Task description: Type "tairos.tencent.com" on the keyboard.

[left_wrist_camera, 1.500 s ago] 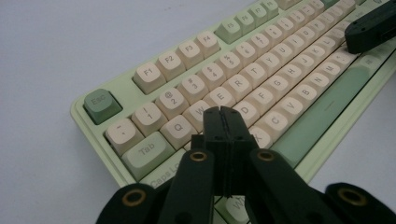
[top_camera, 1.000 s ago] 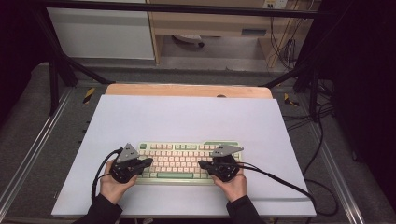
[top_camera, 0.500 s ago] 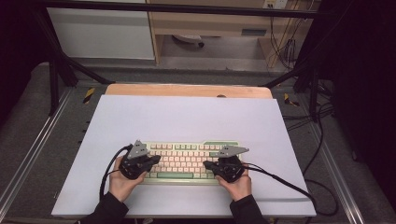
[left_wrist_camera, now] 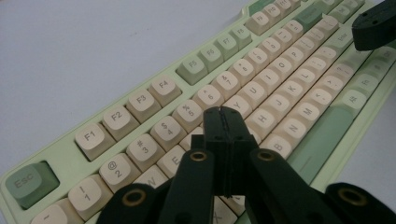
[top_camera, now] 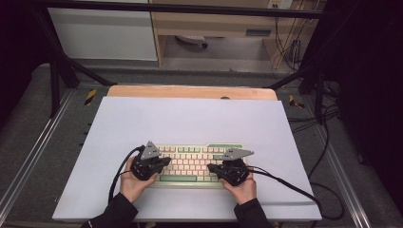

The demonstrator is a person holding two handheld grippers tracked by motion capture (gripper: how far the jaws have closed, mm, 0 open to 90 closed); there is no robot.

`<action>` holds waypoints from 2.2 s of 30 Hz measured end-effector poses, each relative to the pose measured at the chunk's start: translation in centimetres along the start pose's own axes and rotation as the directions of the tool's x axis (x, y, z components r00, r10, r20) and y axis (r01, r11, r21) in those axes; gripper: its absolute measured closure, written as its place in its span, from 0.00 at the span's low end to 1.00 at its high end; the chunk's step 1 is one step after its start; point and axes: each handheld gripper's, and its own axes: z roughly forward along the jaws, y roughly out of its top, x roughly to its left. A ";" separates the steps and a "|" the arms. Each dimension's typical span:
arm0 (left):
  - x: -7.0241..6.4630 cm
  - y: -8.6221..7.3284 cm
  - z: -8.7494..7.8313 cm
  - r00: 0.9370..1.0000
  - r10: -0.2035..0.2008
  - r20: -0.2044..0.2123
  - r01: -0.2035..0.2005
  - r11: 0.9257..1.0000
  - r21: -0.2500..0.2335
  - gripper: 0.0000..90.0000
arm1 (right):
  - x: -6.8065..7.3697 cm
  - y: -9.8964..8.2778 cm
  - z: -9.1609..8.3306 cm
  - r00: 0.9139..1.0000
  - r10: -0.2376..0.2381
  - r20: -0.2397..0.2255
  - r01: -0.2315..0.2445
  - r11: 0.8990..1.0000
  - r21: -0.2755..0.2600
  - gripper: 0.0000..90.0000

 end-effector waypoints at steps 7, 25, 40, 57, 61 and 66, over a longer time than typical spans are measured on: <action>-0.1 0.2 0.7 1.000 0.000 0.000 0.000 1.000 0.005 1.00 | 0.0 0.0 0.1 1.000 -0.002 -0.003 0.002 1.000 -0.001 1.00; -0.7 0.4 2.4 1.000 0.023 -0.008 -0.023 0.999 0.028 1.00 | 0.0 0.0 0.0 1.000 0.000 -0.005 0.000 1.000 -0.003 1.00; -0.5 0.4 1.1 1.000 0.026 -0.014 -0.026 1.000 0.008 1.00 | 0.0 0.0 -0.1 1.000 -0.003 -0.007 0.003 1.000 -0.005 1.00; 1.2 -0.8 -0.8 0.999 -0.023 -0.036 0.023 1.000 -0.013 1.00 | 0.0 0.0 0.0 1.000 -0.007 -0.005 0.007 1.000 0.000 1.00; 1.3 -0.9 -0.6 0.999 -0.024 -0.040 0.024 1.000 -0.009 1.00 | 0.1 -0.1 0.1 1.000 -0.005 -0.008 0.005 1.000 0.000 1.00; 1.5 -1.0 -0.1 0.998 -0.032 -0.049 0.032 0.999 0.001 1.00 | 0.1 -0.1 0.1 1.000 -0.004 -0.008 0.004 1.000 -0.001 1.00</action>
